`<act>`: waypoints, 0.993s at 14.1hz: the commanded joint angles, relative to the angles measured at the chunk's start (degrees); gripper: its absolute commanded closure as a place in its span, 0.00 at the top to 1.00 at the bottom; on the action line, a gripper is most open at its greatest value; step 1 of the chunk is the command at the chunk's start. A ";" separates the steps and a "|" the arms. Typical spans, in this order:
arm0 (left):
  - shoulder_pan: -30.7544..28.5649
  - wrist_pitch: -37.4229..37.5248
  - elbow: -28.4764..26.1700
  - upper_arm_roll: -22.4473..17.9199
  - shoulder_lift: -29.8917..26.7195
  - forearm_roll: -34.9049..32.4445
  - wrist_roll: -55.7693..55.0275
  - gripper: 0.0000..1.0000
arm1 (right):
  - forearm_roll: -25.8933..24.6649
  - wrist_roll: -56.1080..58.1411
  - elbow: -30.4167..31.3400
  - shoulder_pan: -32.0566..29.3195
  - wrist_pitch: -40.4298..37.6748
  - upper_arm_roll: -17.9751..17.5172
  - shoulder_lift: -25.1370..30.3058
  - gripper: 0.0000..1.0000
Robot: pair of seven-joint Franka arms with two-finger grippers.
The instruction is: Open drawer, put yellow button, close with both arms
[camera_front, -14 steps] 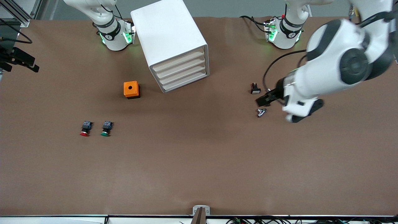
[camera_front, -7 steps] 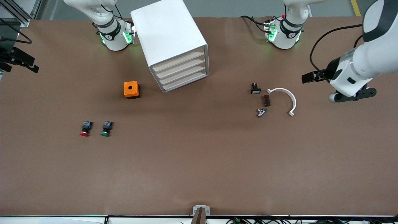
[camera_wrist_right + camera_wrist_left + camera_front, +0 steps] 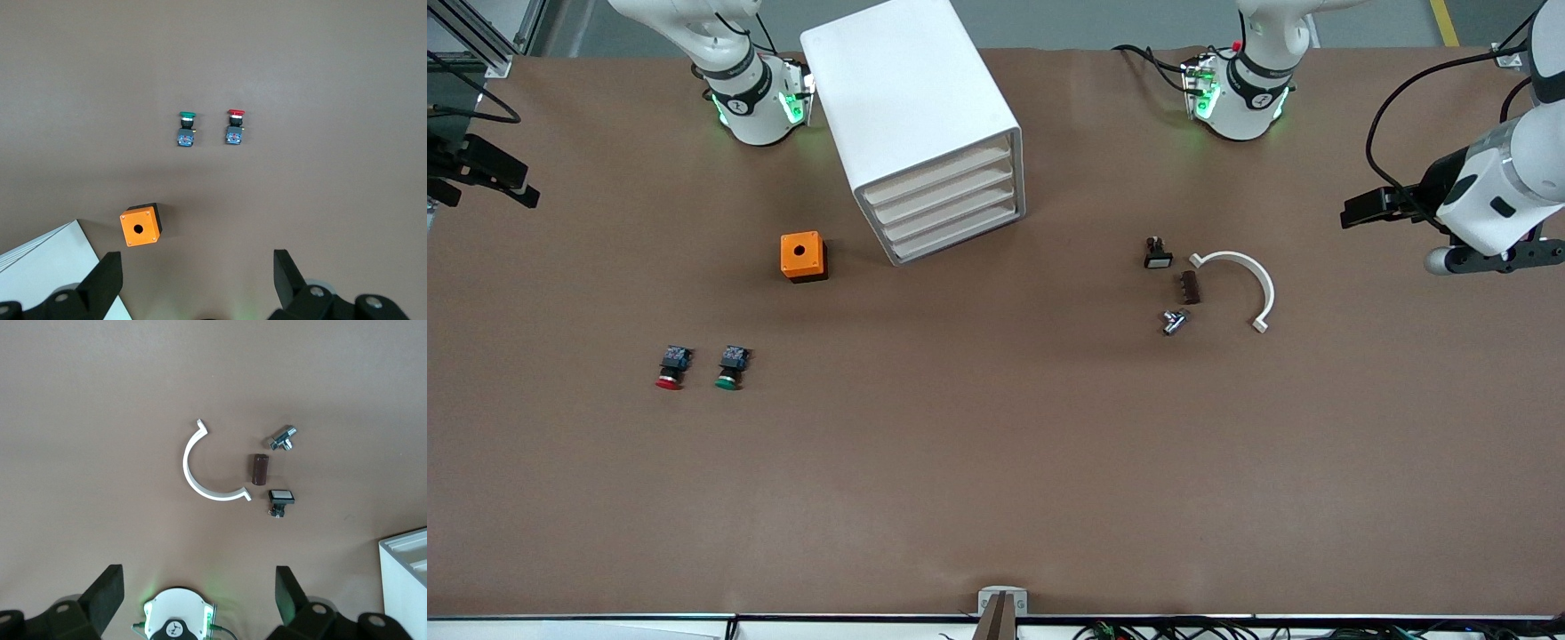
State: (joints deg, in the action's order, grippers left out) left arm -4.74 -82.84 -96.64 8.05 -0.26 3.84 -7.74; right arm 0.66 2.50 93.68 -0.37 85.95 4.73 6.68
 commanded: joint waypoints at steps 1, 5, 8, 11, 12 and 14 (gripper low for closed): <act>5.60 -4.51 -8.19 -6.19 -6.50 -0.85 2.37 1.00 | -0.40 0.49 0.62 0.10 0.27 -0.42 1.14 1.00; 6.76 -6.98 -10.94 -7.96 -8.97 -1.29 3.87 1.00 | -0.49 0.49 0.62 0.19 0.26 -0.33 1.14 1.00; 6.15 -8.91 -10.24 -7.78 -9.23 -1.29 3.87 1.00 | -0.49 0.57 0.71 0.28 0.27 -0.33 1.05 1.00; 6.06 -9.44 -6.03 -7.52 -9.32 -3.31 3.87 1.00 | -0.40 0.49 0.71 0.28 0.09 -0.33 1.14 1.00; 6.06 -9.27 -4.80 -7.61 -9.23 -3.31 3.78 1.00 | -0.49 0.57 0.71 0.19 0.09 -0.33 1.14 1.00; 6.14 -9.09 -2.95 -7.52 -9.23 -3.22 2.82 1.00 | -0.49 0.57 0.71 0.19 -0.08 -0.33 1.14 1.00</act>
State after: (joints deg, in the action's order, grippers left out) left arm 0.85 -92.37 -101.64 0.85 -9.04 1.74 -4.60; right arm 0.66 2.55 93.69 -0.18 85.95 4.44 6.69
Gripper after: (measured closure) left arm 0.000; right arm 0.000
